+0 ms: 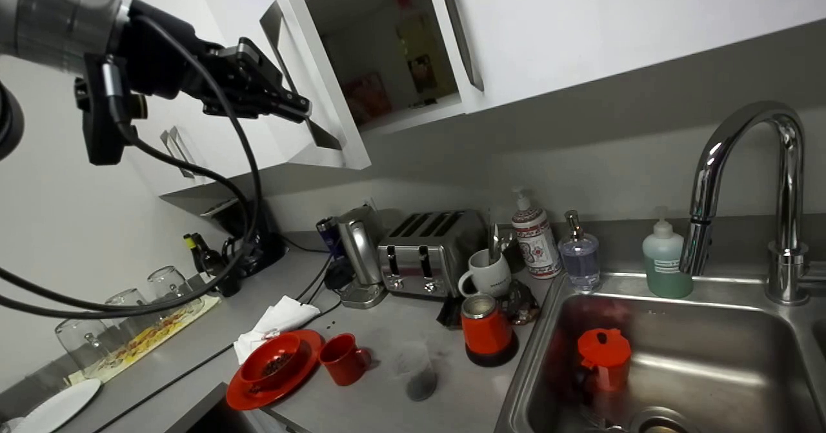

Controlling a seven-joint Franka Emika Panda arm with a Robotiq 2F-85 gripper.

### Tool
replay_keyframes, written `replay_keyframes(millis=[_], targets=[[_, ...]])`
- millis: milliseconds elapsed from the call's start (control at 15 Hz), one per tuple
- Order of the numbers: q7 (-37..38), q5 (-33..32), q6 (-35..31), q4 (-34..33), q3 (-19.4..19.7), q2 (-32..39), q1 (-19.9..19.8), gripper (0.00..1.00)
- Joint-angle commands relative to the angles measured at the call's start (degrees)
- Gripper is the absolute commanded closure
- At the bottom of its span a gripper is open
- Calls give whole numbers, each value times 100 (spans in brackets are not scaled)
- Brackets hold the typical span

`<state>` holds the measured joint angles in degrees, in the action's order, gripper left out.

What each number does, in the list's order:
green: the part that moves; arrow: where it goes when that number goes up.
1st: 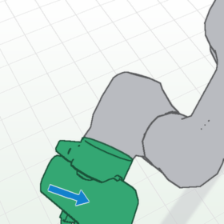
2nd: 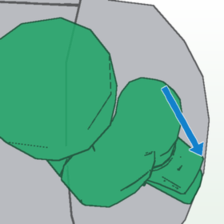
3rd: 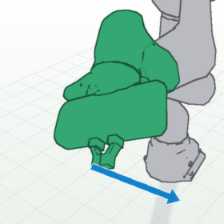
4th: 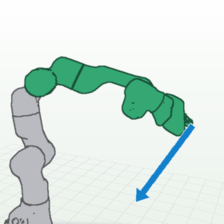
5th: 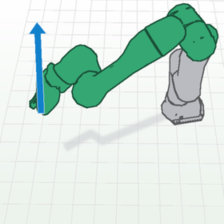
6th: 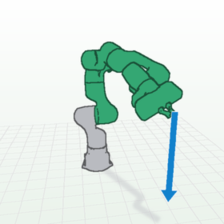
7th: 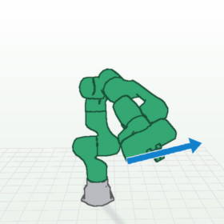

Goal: Open the wall cabinet door

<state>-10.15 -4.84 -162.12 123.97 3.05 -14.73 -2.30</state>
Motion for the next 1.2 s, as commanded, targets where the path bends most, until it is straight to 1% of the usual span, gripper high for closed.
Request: replay_keyframes(millis=[0, 667, 1133], targets=[[181, -552, -45, 555, -430, -71, 58, 92], [1455, -1496, -334, 1203, -1176, -591, -659, 92], [2227, -1909, -474, 1498, -1754, -877, -1178, 92]])
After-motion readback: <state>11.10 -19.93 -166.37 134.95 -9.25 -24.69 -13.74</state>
